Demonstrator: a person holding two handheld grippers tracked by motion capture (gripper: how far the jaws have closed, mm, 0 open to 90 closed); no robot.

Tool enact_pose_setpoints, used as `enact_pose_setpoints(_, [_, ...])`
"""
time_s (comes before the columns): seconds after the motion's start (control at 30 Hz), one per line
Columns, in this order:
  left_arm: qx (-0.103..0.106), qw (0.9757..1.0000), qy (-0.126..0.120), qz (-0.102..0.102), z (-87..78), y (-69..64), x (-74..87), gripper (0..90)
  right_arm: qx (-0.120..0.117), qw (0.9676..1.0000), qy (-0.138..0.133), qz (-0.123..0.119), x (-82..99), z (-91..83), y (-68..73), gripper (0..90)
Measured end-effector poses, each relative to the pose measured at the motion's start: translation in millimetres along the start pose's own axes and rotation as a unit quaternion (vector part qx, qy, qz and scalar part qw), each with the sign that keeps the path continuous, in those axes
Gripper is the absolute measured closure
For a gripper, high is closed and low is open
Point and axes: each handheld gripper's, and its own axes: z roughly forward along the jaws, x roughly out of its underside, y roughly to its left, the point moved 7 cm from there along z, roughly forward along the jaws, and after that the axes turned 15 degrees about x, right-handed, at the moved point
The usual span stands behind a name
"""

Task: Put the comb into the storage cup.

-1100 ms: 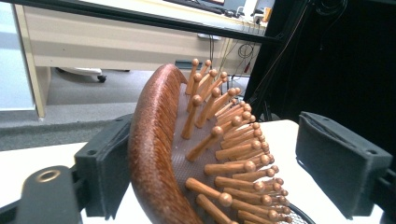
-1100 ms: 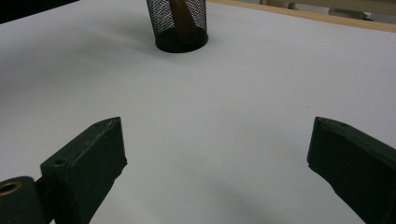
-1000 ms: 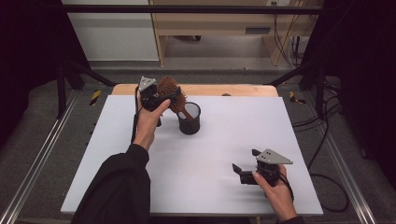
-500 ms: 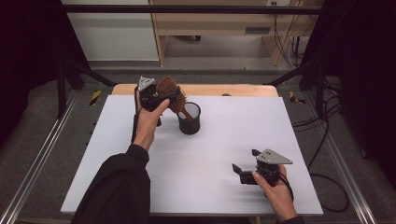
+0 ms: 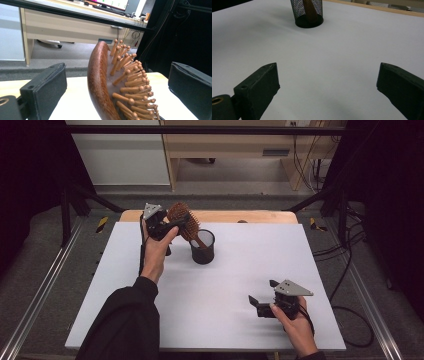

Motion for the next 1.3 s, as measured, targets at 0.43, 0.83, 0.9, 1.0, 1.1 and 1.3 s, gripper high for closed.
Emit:
enact_pose_setpoints(0.43, [0.0,0.9998,0.001,0.021,-9.5,-10.1,-2.7,2.2,0.0,1.0,0.0,-0.001,-0.1,-0.1,0.6,4.6])
enact_pose_setpoints(0.83, [-0.005,0.9987,0.012,0.049,-28.9,-23.7,2.7,2.2,0.001,1.0,0.0,-0.004,-0.6,-0.9,1.6,4.6])
enact_pose_setpoints(0.9, [-0.005,0.9985,0.015,0.053,-32.2,-26.4,4.3,2.2,0.001,1.0,0.0,-0.004,-0.8,-1.2,1.9,4.6])
enact_pose_setpoints(1.0, [-0.005,0.9984,0.014,0.055,-37.0,-30.5,5.7,2.2,0.001,1.0,0.0,-0.004,-0.8,-1.1,2.0,4.6])
enact_pose_setpoints(1.1, [-0.002,0.9981,0.016,0.06,-40.7,-35.0,6.4,2.2,0.001,1.0,0.0,-0.005,-0.7,-1.0,2.2,4.6])
enact_pose_setpoints(1.3, [-0.002,0.9968,0.032,0.073,-50.9,-41.3,1.5,2.6,0.003,1.0,0.0,-0.005,-0.6,-0.9,1.1,4.6])
